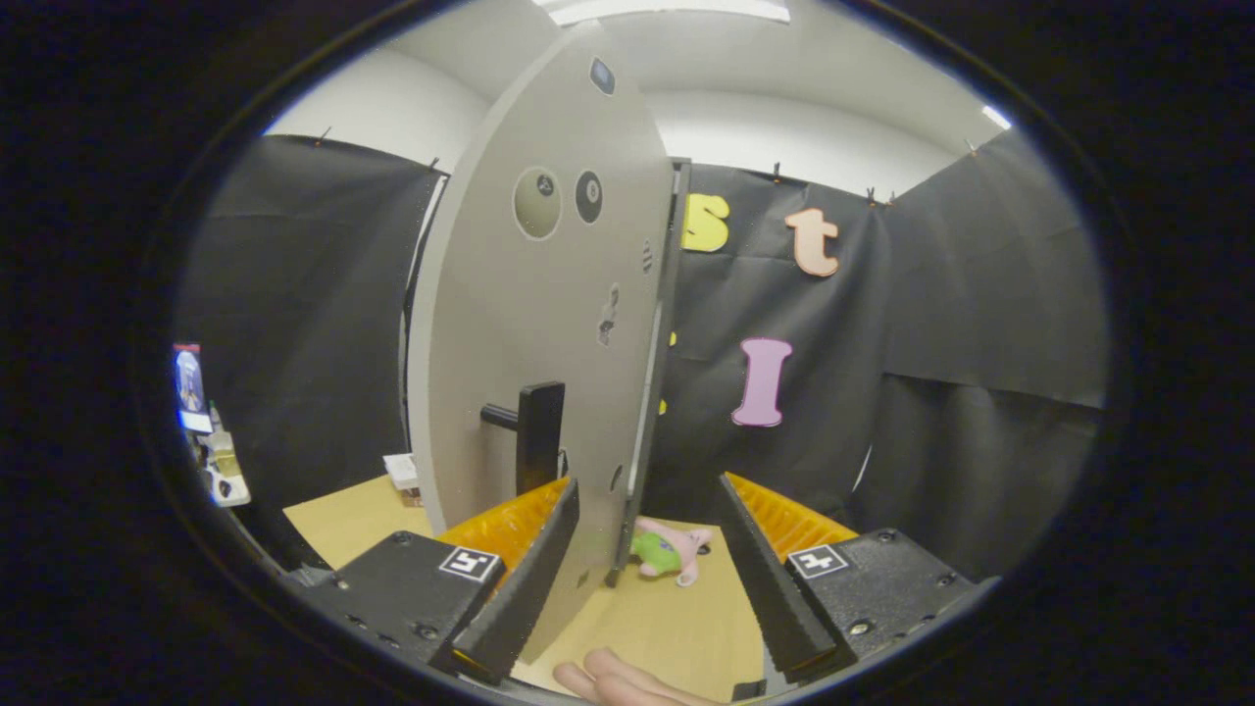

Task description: Open the shoe cabinet door, grab the shoes and put them into the shoe cabinet, then close the shoe cabinet door.

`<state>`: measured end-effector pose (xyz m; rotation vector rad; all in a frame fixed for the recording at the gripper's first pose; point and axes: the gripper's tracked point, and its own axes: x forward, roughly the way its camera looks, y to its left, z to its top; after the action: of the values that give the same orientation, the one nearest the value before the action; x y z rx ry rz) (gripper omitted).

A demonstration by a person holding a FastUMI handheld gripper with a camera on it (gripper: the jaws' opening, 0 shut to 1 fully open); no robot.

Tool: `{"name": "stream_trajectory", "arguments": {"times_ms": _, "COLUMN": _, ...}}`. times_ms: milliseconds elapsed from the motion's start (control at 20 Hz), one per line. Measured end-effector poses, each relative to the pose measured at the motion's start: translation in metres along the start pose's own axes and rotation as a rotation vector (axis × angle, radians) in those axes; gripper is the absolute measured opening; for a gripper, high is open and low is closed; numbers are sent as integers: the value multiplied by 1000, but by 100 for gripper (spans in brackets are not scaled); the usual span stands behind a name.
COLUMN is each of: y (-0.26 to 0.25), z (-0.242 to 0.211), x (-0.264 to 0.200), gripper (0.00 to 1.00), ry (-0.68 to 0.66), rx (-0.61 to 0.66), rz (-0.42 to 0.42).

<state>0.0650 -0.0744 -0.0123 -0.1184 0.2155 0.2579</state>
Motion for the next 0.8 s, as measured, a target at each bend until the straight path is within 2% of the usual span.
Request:
{"name": "stream_trajectory", "arguments": {"times_ms": 300, "y": 50, "z": 3, "x": 27, "gripper": 92, "ry": 17, "rx": -67, "rz": 14}}
{"name": "stream_trajectory", "arguments": {"times_ms": 600, "y": 99, "z": 3, "x": 48, "gripper": 92, "ry": 45, "rx": 11, "rz": 23}}
{"name": "stream_trajectory", "arguments": {"times_ms": 800, "y": 124, "z": 13, "x": 65, "gripper": 93, "ry": 63, "rx": -3, "rz": 25}}
